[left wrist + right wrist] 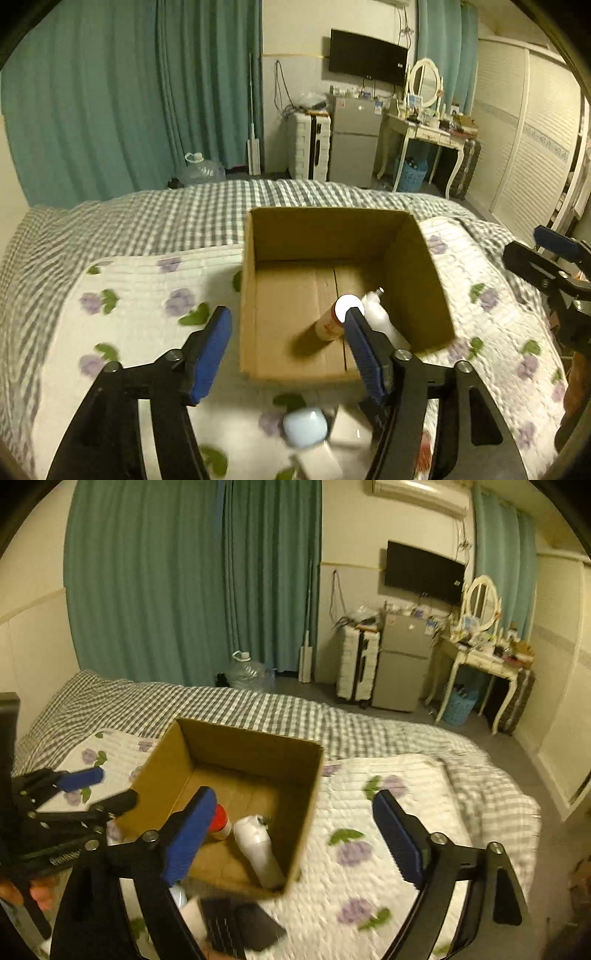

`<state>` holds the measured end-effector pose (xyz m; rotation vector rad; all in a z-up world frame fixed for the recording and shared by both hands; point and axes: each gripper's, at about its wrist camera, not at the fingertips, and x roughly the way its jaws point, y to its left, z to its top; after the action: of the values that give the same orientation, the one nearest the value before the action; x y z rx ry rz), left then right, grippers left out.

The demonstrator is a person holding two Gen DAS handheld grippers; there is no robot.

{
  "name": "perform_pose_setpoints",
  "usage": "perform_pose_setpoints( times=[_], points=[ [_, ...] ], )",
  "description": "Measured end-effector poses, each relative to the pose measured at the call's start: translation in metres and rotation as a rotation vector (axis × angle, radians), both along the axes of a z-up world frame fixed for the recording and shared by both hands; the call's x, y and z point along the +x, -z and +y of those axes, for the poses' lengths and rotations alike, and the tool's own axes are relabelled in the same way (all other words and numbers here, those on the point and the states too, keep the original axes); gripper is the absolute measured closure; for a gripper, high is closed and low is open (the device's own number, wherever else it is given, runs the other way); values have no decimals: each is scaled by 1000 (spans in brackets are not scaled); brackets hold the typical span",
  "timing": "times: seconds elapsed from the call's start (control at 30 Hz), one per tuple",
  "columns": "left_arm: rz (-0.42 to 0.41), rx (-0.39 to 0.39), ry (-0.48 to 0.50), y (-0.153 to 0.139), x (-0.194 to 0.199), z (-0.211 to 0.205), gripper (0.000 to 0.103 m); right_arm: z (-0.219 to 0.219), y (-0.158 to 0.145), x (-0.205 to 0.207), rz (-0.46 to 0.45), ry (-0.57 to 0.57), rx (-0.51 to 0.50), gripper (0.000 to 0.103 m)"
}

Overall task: Organize rigid objects
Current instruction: 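Carry both bottles over the cardboard box and open both grippers to drop them, then grasp the pink rose-printed card case with the right gripper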

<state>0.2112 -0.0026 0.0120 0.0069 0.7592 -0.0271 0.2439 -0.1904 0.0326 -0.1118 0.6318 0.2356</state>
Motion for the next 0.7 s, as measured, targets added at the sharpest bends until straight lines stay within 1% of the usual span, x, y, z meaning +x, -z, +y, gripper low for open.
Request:
perform_pose_setpoints(
  times=[0.07,0.17,0.3,0.37,0.43,0.53,0.63,0.7],
  points=[
    [-13,4,-2,-9,-21,3,34,-2,-15,-25,-13,14,-4,9],
    [-20,17,-1,-16,-50,6,33,-3,-25,-55,-20,24,-2,7],
    [-11,12,-7,-9,-83,6,32,5,-20,-93,-22,27,-19,4],
    [11,6,-22,4,-96,7,32,9,-8,-107,-5,29,-16,2],
    [19,13,-45,21,-105,8,32,15,11,-118,20,26,-6,2],
    [43,7,-64,46,-112,11,32,23,46,-126,62,33,-37,2],
    [69,-23,-84,75,-116,17,32,28,84,-127,118,46,-58,2],
    [101,-38,-86,95,-115,19,32,31,107,-124,164,55,-57,2]
  ],
)
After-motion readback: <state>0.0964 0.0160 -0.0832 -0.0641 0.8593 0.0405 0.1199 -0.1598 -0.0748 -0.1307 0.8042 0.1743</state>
